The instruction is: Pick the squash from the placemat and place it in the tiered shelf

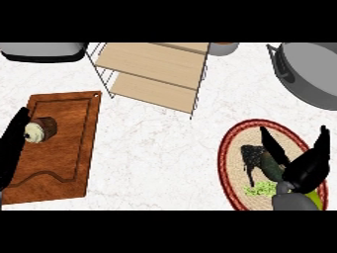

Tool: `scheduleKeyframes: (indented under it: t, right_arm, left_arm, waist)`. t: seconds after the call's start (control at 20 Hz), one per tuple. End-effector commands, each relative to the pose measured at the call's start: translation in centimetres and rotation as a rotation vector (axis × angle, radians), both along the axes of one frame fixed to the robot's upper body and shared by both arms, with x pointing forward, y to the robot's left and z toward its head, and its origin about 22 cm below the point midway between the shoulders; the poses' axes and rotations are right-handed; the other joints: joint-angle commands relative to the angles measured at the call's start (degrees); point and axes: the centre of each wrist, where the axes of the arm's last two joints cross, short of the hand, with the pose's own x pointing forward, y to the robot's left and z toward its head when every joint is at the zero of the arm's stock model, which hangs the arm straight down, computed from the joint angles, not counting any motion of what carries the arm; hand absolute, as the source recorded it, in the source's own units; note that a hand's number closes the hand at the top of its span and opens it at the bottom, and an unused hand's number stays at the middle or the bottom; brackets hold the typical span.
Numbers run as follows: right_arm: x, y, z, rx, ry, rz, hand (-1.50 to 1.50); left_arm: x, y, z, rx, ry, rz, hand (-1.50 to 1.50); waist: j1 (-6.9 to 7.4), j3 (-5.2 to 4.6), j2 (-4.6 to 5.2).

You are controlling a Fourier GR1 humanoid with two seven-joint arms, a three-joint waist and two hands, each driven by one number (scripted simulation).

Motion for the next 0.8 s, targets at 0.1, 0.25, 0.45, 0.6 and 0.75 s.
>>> scheduleKeyframes:
  t: [0.1, 0.25, 0.45, 0.6, 0.75]
  right_arm:
    - [-1.3, 0.5, -2.6, 0.045, 0.363, -0.019, -1.50]
    - [-1.8, 0.9, -3.5, 0.081, 0.609, 0.008, -1.50]
    - [0.9, 1.4, -0.4, 0.049, 0.761, -0.011, -1.50]
    - [2.8, 2.7, 1.9, 0.007, 0.881, -0.060, -1.50]
    - [3.7, 4.7, 4.3, -0.014, 0.974, -0.086, -1.50]
  left_arm:
    - [-0.3, -1.0, -0.8, -0.027, 0.040, -0.024, 0.00]
    - [-0.1, -0.6, -0.2, -0.014, 0.034, -0.033, 0.00]
    - [-0.1, -0.9, -0.2, -0.018, 0.053, -0.038, 0.00]
    - [-0.1, -0.9, -0.3, -0.026, 0.057, -0.026, 0.00]
    - [-0.9, 0.2, -0.8, -0.039, 0.074, -0.009, 0.00]
  waist:
    - [0.53, 0.41, 1.05]
    - [0.69, 0.37, 1.26]
    - [0.54, 0.49, 0.47]
    - [0.54, 0.74, 0.38]
    - [0.39, 0.89, 0.09]
